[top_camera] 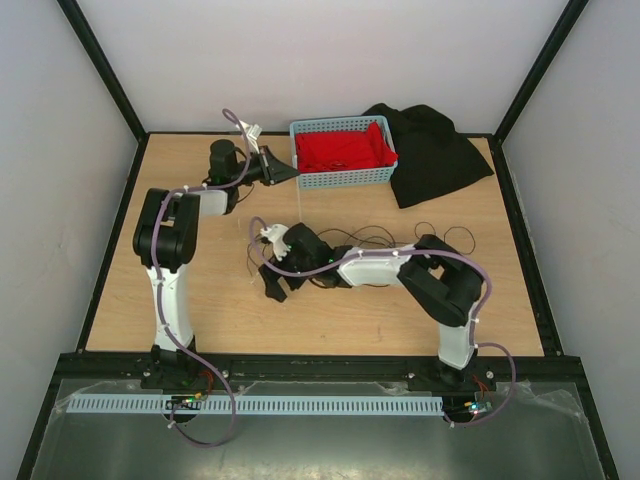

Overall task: Zip-tie the wires
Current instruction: Adjust the cable at the center of the board.

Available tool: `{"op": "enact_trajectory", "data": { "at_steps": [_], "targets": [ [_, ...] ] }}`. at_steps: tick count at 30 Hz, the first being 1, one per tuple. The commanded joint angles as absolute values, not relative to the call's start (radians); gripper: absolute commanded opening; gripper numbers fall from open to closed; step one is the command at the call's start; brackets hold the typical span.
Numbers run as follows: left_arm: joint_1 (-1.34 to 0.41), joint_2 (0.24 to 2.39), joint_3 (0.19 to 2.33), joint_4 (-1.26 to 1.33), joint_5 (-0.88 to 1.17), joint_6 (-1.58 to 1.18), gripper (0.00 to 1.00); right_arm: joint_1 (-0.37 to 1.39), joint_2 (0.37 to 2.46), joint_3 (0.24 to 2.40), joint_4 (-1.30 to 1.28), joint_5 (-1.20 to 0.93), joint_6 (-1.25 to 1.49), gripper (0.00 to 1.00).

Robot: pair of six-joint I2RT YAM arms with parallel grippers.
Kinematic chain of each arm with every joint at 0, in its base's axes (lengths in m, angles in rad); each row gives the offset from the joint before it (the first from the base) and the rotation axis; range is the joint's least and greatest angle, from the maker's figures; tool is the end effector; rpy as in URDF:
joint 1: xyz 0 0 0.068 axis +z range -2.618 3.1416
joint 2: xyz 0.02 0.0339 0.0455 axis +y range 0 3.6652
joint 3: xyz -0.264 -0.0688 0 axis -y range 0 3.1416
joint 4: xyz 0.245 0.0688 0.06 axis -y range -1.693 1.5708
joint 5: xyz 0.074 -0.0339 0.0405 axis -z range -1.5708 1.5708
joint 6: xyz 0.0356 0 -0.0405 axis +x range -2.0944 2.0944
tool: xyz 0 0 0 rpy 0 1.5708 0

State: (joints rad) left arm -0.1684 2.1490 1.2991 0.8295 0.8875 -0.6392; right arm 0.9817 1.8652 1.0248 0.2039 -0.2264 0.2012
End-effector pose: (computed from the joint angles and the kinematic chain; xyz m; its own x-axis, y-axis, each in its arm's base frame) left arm 0.4563 -0.1056 0.1882 -0.5353 -0.2910 -0.7930 0.6864 0.3973 -0.6091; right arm 0.2112 0.3305 0.1591 -0.5055 -0.4060 -0.7613 -0.8262 0.4822 0.2914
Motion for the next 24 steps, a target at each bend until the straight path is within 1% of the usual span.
{"op": "enact_trajectory", "data": {
  "at_steps": [1, 5, 9, 16, 20, 24],
  "targets": [
    [-0.159, 2.143, 1.282, 0.883, 0.901, -0.611, 0.00, 0.986, 1.964, 1.110, 0.124, -0.161, 0.109, 0.99],
    [-0.149, 2.150, 1.279, 0.883, 0.899, -0.603, 0.00, 0.985, 1.982, 1.168, 0.082, -0.166, 0.083, 0.99],
    [-0.144, 2.154, 1.279, 0.888, 0.902, -0.594, 0.00, 0.984, 1.902, 1.103, 0.104, -0.240, 0.094, 0.99],
    [-0.145, 2.167, 1.277, 0.895, 0.908, -0.588, 0.00, 0.970, 1.623, 0.956, 0.093, -0.321, 0.124, 0.99],
    [-0.149, 2.167, 1.262, 0.896, 0.901, -0.573, 0.00, 0.892, 1.465, 0.894, 0.067, -0.344, 0.153, 0.99],
    [-0.153, 2.168, 1.252, 0.896, 0.899, -0.567, 0.00, 0.806, 1.336, 0.838, 0.066, -0.343, 0.103, 0.99]
  ]
}}
